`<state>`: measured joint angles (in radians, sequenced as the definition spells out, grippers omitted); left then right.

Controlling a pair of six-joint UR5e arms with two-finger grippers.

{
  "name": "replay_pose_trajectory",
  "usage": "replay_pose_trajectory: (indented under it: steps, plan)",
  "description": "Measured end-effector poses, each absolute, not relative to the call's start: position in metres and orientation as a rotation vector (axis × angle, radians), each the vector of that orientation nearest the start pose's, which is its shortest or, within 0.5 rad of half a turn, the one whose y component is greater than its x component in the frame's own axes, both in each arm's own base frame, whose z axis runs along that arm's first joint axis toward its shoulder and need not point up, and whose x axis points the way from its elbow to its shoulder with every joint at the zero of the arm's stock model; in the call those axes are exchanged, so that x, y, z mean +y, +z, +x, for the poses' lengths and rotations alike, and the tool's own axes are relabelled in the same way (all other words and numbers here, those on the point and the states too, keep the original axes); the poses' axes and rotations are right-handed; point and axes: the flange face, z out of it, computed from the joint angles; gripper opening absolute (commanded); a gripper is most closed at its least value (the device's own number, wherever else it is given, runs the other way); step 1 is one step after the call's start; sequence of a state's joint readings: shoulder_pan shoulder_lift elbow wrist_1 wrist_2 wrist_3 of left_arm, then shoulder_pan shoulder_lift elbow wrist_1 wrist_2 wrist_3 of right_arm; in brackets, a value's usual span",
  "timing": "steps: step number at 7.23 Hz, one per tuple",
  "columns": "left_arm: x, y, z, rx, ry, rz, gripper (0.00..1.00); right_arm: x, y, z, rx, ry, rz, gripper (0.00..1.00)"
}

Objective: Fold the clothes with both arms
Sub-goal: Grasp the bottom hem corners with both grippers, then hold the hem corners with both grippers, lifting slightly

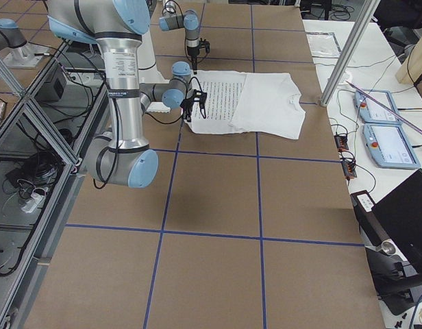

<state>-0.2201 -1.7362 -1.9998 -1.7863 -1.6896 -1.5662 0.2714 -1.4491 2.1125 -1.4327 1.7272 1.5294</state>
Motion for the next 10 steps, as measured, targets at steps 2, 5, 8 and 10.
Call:
replay_pose_trajectory:
  steps: [2, 5, 8, 10]
  plan:
    - [-0.238, 0.334, 0.507, 0.795, -0.157, -0.024, 0.57, -0.249, 0.340, -0.450, -0.813, 0.157, -0.021, 0.00]
    - [-0.239, 0.327, 0.511, 0.787, -0.157, -0.024, 0.61, -0.251, 0.341, -0.449, -0.812, 0.160, -0.019, 0.00]
    - [-0.243, 0.334, 0.507, 0.774, -0.166, -0.016, 0.62, -0.251, 0.342, -0.450, -0.808, 0.161, -0.019, 0.00]
    - [-0.242, 0.343, 0.504, 0.756, -0.167, -0.016, 0.62, -0.251, 0.343, -0.451, -0.807, 0.162, -0.019, 0.00]
